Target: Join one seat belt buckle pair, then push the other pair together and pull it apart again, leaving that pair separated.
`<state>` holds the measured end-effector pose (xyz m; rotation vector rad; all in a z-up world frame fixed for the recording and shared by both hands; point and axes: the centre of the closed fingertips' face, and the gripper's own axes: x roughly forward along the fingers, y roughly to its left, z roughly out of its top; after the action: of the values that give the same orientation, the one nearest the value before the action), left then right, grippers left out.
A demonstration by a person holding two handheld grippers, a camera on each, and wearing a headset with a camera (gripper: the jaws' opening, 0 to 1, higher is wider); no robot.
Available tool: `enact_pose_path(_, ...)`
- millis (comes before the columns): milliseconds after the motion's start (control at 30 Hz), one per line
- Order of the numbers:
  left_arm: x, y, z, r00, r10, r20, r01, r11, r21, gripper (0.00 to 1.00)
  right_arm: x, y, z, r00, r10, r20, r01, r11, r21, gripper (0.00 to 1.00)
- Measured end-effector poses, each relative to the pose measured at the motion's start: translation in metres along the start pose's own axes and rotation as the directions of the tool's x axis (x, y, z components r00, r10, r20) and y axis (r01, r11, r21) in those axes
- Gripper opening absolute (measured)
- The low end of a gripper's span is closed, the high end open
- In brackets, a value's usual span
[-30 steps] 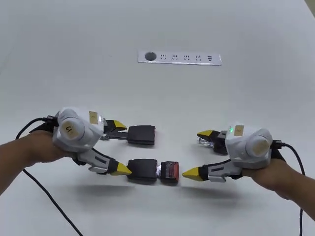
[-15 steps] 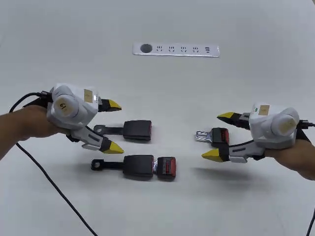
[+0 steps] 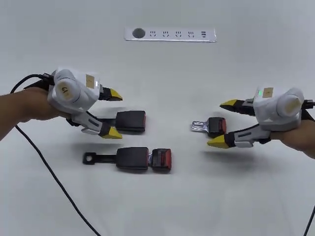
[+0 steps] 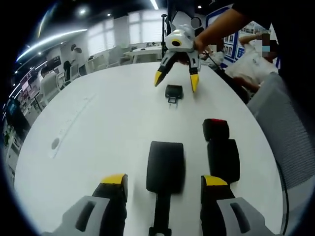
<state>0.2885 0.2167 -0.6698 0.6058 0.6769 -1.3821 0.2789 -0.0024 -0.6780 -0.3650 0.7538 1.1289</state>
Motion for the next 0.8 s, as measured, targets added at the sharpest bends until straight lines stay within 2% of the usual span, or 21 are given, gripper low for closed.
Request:
enact_pose_path(33,-0.002,0.001,0.003,1.0,-0.002,-0.003,0.002,1.0,-0.01,0.61,0.0,0.001,-0.003,0.9999,0.014,-0.009,-0.014,1.0,0.006,0.7)
enact_pose_path(133,0.001,-0.001,0.002,1.0,-0.007,0.002,0.008,1.0,-0.028,0.55,-0.003,0.001,-0.009,0.999,0.025,-0.037,-0.025,1.0,-0.004,0.68)
enact_pose_path(167,0.002,0.0,0.002,1.0,-0.002,0.001,0.002,1.0,-0.022,0.56,-0.003,0.0,-0.011,0.9987,0.03,-0.041,-0.03,1.0,0.004,0.67)
enact_pose_path(233,0.005,-0.004,0.001,0.9998,-0.019,0.001,0.019,0.999,-0.049,0.56,-0.004,-0.003,-0.016,0.9983,0.025,-0.053,-0.025,1.0,0.004,0.65)
enact_pose_path(333,0.011,-0.005,-0.011,0.999,-0.035,-0.027,0.035,0.999,-0.015,0.55,-0.005,-0.001,-0.02,0.9972,0.037,-0.065,-0.037,0.999,0.0,0.62)
enact_pose_path(367,0.011,-0.005,-0.011,0.999,-0.036,-0.027,0.036,0.999,-0.014,0.55,-0.003,-0.001,-0.023,0.9961,0.035,-0.08,-0.038,0.999,-0.031,0.63)
enact_pose_path(400,0.012,-0.004,-0.013,0.9991,-0.033,-0.025,0.033,0.999,-0.013,0.56,-0.003,-0.001,-0.023,0.9962,0.037,-0.079,-0.04,0.999,-0.036,0.63)
enact_pose_path(467,0.014,0.001,-0.011,0.9999,-0.007,-0.008,0.006,1.0,-0.029,0.58,-0.002,0.0,-0.021,0.9975,0.037,-0.06,-0.043,0.993,-0.109,0.61)
enact_pose_path(500,0.014,0.001,-0.011,1.0,-0.004,-0.001,0.004,0.999,-0.043,0.56,-0.001,0.002,-0.02,0.9971,0.04,-0.064,-0.047,0.994,-0.097,0.6)
enact_pose_path(567,0.014,-0.003,-0.01,0.9999,-0.007,-0.009,0.007,1.0,-0.022,0.54,-0.001,0.002,-0.017,0.9976,0.046,-0.053,-0.05,0.995,-0.082,0.6)
enact_pose_path(633,0.015,-0.001,-0.008,1.0,-0.01,0.002,0.01,1.0,-0.021,0.53,-0.002,0.003,-0.017,0.9975,0.044,-0.056,-0.05,0.994,-0.1,0.59)
enact_pose_path(733,0.016,-0.001,-0.007,0.9999,-0.015,-0.006,0.015,1.0,-0.005,0.51,-0.004,0.006,-0.015,0.998,0.048,-0.041,-0.052,0.994,-0.092,0.58)
enact_pose_path(800,0.016,-0.001,-0.007,0.9996,-0.029,-0.004,0.029,1.0,0.004,0.46,-0.003,0.002,-0.015,0.9983,0.041,-0.04,-0.045,0.994,-0.098,0.56)
